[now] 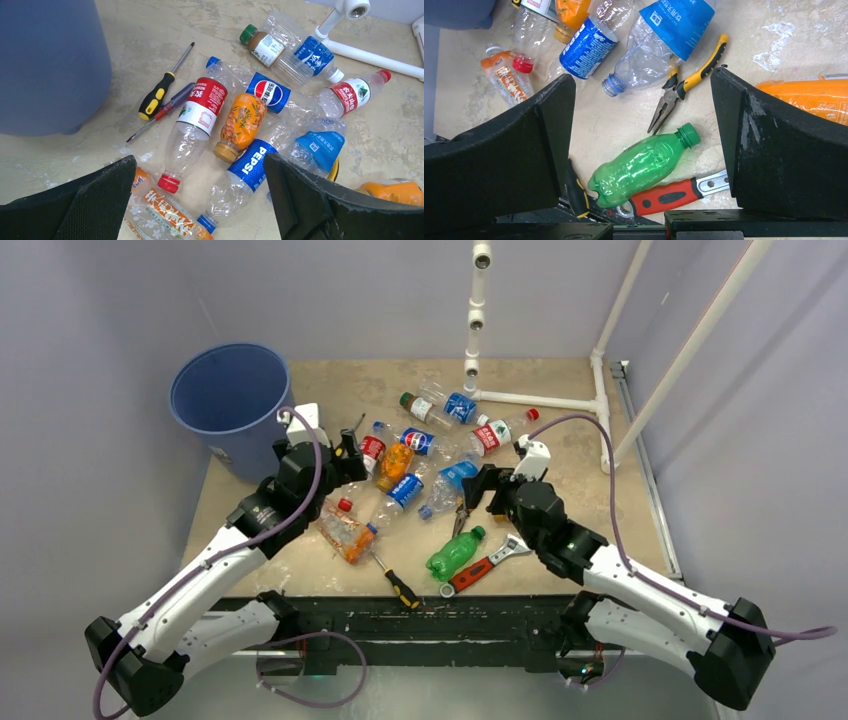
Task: Put the plastic bottles in the bin
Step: Pick up the plastic bottle at the center of the board.
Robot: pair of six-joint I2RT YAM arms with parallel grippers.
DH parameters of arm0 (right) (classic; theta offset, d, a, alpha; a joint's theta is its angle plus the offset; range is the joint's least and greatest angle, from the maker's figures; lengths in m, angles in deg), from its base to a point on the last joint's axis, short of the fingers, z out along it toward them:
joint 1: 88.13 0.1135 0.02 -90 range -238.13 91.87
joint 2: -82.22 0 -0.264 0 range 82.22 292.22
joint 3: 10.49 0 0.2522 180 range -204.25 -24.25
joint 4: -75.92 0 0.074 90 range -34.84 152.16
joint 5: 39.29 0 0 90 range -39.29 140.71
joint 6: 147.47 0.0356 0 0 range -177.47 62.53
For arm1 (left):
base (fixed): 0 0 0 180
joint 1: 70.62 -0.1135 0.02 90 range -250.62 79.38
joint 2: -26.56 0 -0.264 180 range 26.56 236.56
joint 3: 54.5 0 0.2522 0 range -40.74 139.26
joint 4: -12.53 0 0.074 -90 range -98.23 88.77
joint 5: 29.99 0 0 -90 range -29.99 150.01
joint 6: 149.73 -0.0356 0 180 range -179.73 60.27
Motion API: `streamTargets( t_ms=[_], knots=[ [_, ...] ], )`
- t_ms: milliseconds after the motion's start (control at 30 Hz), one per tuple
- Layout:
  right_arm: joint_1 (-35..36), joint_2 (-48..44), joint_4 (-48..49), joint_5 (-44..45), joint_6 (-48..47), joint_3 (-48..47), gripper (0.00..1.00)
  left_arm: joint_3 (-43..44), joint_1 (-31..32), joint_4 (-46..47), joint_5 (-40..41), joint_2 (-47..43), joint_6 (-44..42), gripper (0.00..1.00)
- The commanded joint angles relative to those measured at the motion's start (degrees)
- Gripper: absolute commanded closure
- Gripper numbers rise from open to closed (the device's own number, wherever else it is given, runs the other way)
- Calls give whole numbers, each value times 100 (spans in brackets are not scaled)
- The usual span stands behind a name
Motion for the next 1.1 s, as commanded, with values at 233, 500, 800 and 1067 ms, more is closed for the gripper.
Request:
streamTargets(
  t_ms=[233,500,800,1067],
  knots=[
    [-110,-491,-398,324,37,-181,1,-157,11,484,-322,-615,-443,1],
    [-1530,-852,-1671,-216,973,-226,3,-208,13,547,-731,-633,-596,1],
    [-2472,-1105,-2224,-115,1941,240,2,-128,12,381,-899,-238,-469,2],
    [-2515,-240,-1872,-734,2980,706,3,-68,8,290,-1166,-37,-358,2]
  ],
)
